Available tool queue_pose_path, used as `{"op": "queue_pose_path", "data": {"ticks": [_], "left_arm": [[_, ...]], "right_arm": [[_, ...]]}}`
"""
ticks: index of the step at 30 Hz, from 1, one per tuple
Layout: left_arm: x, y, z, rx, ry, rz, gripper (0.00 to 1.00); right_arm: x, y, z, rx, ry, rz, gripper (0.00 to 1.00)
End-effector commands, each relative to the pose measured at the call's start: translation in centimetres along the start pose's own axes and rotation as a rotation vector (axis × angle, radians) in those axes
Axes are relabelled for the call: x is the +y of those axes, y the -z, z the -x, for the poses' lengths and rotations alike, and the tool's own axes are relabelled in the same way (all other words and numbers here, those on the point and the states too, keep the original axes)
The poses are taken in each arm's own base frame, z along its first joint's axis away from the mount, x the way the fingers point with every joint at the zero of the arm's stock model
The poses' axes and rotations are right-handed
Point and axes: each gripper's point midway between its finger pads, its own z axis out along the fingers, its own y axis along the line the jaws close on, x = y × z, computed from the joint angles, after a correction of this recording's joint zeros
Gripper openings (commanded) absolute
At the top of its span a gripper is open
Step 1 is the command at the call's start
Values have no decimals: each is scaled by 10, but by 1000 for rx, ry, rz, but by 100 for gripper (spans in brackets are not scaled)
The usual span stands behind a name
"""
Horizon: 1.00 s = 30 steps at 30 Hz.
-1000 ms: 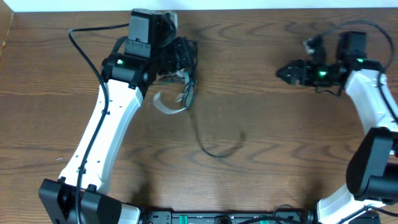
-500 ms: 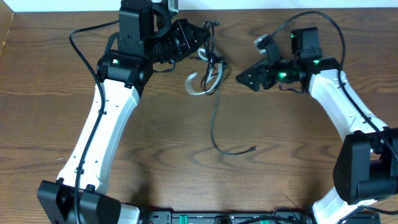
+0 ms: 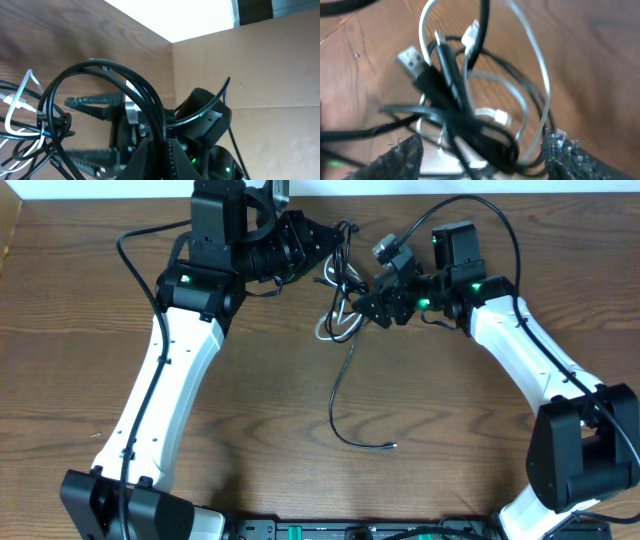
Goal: Untangle cables
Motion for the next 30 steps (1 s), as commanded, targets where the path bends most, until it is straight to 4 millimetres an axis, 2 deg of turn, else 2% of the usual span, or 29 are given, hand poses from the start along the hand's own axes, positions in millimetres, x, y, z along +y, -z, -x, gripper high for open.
{"op": "queue_pose_path", "data": {"ticks": [1, 5, 7, 8, 10, 14, 21, 24, 26, 30], "left_arm": [[-23, 12, -2, 6, -1, -57, 7], [-22, 13, -1, 3, 1, -55, 7], [-18, 16, 4, -10, -5, -48, 7], [-15, 18, 8, -25, -12, -36, 8], [-1, 21, 14, -60, -8, 19, 8], [51, 32, 25, -140, 19, 245, 7], [129, 44, 8, -75, -38, 584, 8], [154, 44, -2, 1, -83, 671, 8], [164, 41, -6, 53, -129, 691, 16], [175, 36, -10, 115, -203, 704, 60]], "right_arm": [[-13, -15, -2, -2, 15, -19, 56], [-34, -20, -9, 10, -70, -105, 19], [-39, -16, -13, 22, -120, -122, 4], [-41, -14, -15, 26, -148, -126, 1], [-43, -7, -19, 38, -192, -133, 1], [-40, 11, -30, 84, -256, -143, 1], [-22, 25, -55, 195, -340, -124, 1], [-17, 27, -66, 241, -342, -111, 1], [-15, 28, -70, 257, -339, -105, 1], [-17, 30, -75, 279, -340, -127, 1]]}}
